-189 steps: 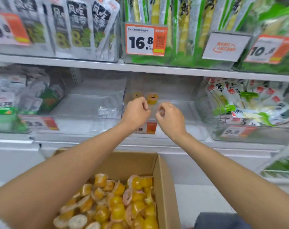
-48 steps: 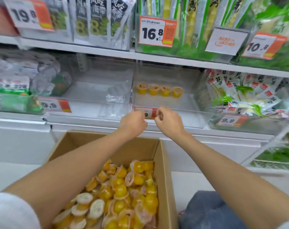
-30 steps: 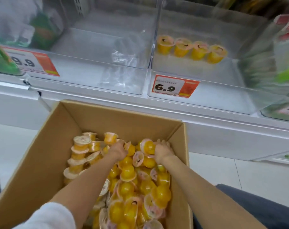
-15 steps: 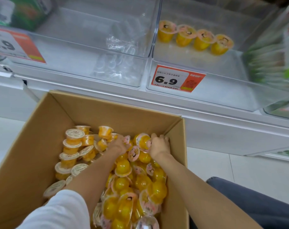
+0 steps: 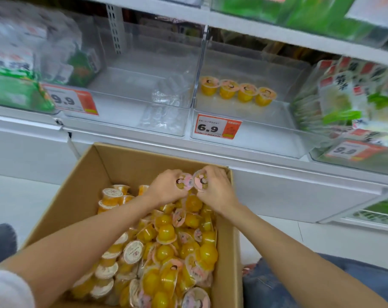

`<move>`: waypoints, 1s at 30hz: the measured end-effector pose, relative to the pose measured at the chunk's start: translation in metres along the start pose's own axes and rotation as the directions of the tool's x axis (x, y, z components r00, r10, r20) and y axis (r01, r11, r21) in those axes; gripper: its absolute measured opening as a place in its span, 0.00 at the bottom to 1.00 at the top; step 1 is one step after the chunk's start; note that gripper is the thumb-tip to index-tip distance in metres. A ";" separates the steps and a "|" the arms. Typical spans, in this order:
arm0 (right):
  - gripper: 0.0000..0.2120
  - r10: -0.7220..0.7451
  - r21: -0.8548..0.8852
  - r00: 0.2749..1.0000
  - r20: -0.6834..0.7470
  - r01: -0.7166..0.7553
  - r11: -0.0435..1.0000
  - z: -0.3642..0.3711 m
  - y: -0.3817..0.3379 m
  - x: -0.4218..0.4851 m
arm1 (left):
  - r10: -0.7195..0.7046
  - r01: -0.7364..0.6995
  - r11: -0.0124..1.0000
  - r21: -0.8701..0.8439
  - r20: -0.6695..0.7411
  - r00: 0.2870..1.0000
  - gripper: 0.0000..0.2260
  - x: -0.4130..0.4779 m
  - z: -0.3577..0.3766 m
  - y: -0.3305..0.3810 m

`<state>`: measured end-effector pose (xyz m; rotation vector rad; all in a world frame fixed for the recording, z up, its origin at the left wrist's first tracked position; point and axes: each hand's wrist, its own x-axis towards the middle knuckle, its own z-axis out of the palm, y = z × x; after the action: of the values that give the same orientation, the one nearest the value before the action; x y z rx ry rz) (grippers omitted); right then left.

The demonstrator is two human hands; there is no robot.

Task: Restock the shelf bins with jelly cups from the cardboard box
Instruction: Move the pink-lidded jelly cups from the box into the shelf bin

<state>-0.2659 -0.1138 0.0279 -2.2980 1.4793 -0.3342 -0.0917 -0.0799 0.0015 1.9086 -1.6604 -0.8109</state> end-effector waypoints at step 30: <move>0.20 0.071 0.218 0.993 0.091 -0.090 0.972 -0.161 0.061 0.197 | 0.103 -0.086 0.870 0.486 -0.009 0.995 0.19 0.228 -0.073 0.166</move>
<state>-0.2980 -0.3463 0.1432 -2.0464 1.4139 -0.3574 -0.1375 -0.3315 0.1409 2.1207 -2.0631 -0.3306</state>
